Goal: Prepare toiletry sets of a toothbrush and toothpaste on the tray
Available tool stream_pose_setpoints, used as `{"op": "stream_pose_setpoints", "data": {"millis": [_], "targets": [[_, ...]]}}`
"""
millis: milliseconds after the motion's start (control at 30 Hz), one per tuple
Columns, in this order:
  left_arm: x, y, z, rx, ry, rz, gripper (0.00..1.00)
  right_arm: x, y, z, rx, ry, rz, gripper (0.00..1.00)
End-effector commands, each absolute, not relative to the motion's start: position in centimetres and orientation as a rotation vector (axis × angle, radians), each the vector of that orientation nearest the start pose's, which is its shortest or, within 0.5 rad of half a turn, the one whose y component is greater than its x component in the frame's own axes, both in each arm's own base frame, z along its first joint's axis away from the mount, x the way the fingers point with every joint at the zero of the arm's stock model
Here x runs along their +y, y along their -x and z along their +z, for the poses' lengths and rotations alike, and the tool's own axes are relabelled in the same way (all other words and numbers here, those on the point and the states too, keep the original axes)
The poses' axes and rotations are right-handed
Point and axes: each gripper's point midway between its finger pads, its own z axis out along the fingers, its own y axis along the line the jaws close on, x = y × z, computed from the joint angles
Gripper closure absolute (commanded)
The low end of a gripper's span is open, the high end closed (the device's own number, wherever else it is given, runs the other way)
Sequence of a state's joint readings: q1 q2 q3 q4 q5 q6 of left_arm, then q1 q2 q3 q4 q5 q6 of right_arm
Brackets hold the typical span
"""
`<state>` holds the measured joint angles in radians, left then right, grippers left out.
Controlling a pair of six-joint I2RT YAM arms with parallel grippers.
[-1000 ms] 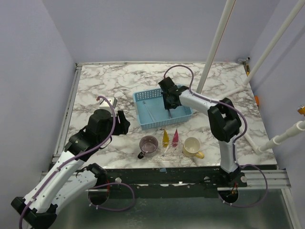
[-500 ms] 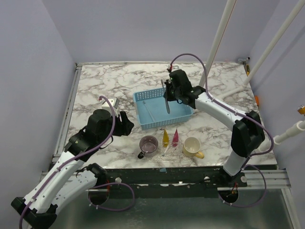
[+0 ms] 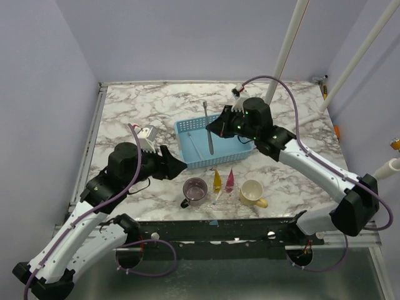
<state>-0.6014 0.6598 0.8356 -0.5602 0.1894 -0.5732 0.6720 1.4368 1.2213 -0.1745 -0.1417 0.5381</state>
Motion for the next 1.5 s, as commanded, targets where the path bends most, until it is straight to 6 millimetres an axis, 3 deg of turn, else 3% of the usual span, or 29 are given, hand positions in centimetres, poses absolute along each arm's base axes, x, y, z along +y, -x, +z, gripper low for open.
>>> {"op": "stream_pose_setpoints", "data": {"millis": [0, 267, 633, 933, 1467], "targets": [[-21.4, -15.6, 28.0, 1.992, -0.224, -1.206, 0.39, 33.1, -29.0, 30.4, 1.925, 0.207, 1.201, 0.99], [-23.3, -12.5, 30.6, 1.857, -0.325, -1.496, 0.36, 34.7, -23.4, 34.9, 1.785, 0.214, 1.516, 0.99], [-23.9, -9.9, 31.9, 1.753, -0.385, -1.719, 0.34, 37.2, -17.3, 37.8, 1.65, 0.275, 1.779, 0.99], [-23.8, -8.1, 33.7, 1.655, -0.413, -1.871, 0.35, 37.9, -15.4, 38.7, 1.571, 0.276, 1.867, 0.99], [-23.3, -6.6, 35.2, 1.563, -0.423, -1.979, 0.61, 38.2, -14.1, 39.1, 1.521, 0.266, 1.89, 0.99]]}}
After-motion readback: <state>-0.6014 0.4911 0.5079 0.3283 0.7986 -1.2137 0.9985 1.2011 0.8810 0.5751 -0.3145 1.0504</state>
